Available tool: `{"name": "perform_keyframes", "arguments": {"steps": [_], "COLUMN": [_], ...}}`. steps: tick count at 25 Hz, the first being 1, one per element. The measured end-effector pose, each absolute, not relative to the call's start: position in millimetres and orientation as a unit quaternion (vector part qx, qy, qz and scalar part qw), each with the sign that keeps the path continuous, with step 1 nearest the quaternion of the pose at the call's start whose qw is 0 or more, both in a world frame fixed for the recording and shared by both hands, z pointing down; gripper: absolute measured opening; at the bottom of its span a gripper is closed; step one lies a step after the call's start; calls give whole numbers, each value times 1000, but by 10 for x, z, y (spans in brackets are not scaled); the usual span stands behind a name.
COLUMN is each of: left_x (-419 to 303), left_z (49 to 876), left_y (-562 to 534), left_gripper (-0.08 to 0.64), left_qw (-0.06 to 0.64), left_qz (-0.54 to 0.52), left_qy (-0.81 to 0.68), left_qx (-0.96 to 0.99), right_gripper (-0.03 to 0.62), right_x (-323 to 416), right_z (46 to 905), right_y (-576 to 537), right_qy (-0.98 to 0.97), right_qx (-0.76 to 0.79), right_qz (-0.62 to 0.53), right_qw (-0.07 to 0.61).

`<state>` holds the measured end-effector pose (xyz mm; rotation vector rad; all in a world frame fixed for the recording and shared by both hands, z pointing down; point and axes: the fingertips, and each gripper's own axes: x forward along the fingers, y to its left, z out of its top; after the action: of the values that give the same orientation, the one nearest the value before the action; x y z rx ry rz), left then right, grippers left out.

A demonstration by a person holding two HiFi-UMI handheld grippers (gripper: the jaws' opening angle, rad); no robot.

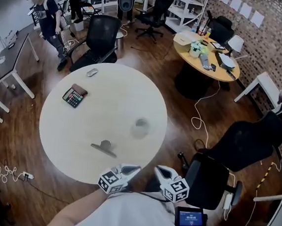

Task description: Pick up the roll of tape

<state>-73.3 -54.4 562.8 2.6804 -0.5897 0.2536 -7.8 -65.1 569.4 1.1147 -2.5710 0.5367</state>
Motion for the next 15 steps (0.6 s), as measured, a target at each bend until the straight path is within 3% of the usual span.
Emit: {"name": "perform_keyframes", "arguments": {"steps": [15], "left_x": [-447], "left_z": [5882], "left_y": [-1440], "left_gripper": [6], "left_qw": [233], "left_qz": [129], "left_qy": [-323], "left_qx": [908], "right_gripper": [8], "right_x": [99], "right_z": [5792], "right_y": [-1529], "right_qy": [-929], "right_qx": [275], "right_qz": [201], "right_qw": [144]}}
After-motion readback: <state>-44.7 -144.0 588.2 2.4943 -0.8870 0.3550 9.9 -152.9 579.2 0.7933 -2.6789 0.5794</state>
